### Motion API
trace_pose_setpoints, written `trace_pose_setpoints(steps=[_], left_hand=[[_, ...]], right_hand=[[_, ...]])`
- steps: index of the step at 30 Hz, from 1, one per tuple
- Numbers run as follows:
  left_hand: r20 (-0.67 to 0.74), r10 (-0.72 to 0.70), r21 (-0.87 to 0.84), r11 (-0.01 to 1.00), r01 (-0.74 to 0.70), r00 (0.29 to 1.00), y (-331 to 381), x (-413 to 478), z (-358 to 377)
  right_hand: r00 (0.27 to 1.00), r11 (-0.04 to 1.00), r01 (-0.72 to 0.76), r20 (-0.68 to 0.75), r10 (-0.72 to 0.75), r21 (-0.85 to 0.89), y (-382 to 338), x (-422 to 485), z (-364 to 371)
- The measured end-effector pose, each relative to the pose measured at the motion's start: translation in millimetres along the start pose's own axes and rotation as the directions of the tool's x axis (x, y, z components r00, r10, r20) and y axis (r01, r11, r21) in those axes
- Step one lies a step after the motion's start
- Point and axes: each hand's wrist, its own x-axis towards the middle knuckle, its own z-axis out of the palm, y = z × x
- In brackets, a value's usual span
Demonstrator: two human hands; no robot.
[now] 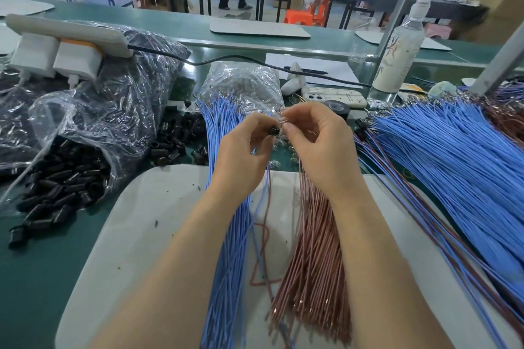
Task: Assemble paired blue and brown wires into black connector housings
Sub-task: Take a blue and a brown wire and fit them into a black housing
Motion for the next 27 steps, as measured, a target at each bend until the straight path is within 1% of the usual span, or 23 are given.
trace_pose_setpoints(steps=[3,7,13,18,20,22,25,27], left_hand=[[-0.002,0.022,0.047,0.999,-0.022,1.000,1.3,0.0,-0.1],[0.006,0.050,0.109,0.993,-0.050,0.999,2.2,-0.3,0.5],[0.015,0.082,0.168,0.982,-0.084,0.996,2.9,0.2,0.4],[0.038,0.152,0.235,0.959,-0.157,0.988,3.0,-0.2,-1.5],[0.027,0.157,0.228,0.961,-0.159,0.987,3.8,-0.5,-1.1],[0.015,0.139,0.211,0.967,-0.139,0.990,4.4,-1.0,-0.2],[0.055,0.082,0.199,0.976,-0.091,0.995,2.5,-0.8,0.6],[0.079,0.044,0.157,0.986,-0.056,0.996,2.1,-1.4,-0.6]], right_hand=[[0.999,0.996,0.039,-0.025,-0.042,-0.086,-2.8,-1.5,-1.5],[0.997,0.986,0.075,-0.025,-0.079,-0.151,-5.0,-1.5,-3.6],[0.995,0.979,0.091,-0.011,-0.095,-0.182,-7.0,-1.2,-7.3],[0.996,0.980,0.085,-0.002,-0.086,-0.179,-5.7,-1.0,-7.1],[1.000,0.997,0.020,0.000,-0.021,-0.074,-3.0,0.4,-10.1],[0.996,0.988,-0.087,0.006,0.087,0.129,0.3,2.7,-12.7],[0.969,0.883,-0.233,0.024,0.245,0.407,7.1,3.8,-9.7],[0.945,0.809,-0.308,0.062,0.321,0.501,11.1,3.1,-5.5]])
